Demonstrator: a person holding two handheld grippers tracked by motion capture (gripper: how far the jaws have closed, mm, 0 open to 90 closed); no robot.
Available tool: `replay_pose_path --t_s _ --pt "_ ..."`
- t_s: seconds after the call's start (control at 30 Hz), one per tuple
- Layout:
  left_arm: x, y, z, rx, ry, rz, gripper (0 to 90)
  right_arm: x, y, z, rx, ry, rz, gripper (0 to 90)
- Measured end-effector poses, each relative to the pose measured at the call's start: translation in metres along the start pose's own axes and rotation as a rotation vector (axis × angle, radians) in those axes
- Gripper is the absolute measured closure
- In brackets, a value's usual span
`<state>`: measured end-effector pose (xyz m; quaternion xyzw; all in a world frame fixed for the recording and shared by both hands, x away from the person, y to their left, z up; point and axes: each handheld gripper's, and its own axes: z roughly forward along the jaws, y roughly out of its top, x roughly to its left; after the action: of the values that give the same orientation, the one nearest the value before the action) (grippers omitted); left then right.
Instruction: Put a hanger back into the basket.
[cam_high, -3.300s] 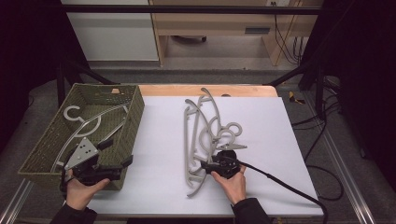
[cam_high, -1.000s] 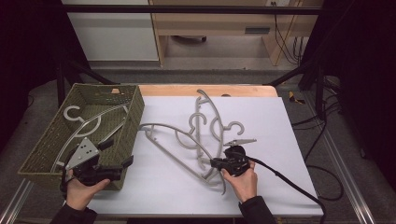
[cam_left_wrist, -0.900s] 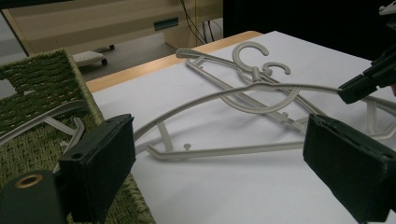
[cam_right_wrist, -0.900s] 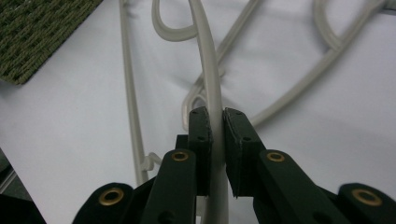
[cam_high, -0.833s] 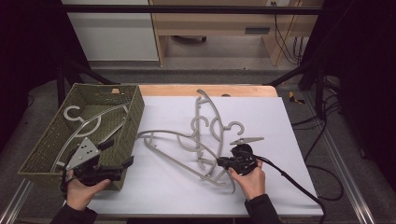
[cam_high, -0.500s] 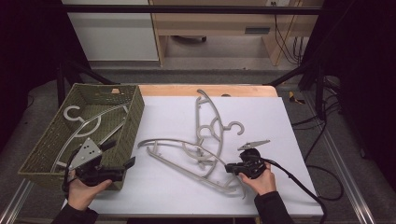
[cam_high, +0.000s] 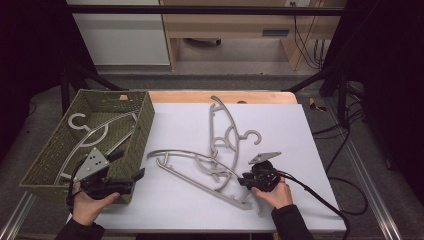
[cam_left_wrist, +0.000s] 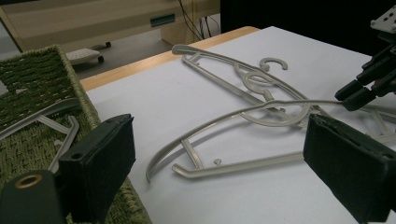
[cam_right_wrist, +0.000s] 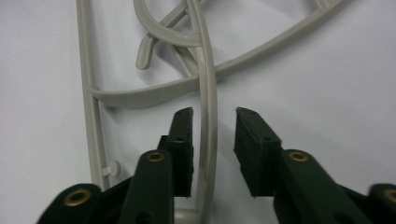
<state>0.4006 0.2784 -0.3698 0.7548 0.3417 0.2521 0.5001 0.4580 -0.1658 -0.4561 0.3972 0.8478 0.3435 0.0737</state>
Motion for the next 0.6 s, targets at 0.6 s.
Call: replay_pose_path --t_s 0.6 --pt "0.0 0.0 0.0 0.003 0.0 0.005 8.7 0.006 0.013 0.012 0.046 -0.008 0.009 82.2"
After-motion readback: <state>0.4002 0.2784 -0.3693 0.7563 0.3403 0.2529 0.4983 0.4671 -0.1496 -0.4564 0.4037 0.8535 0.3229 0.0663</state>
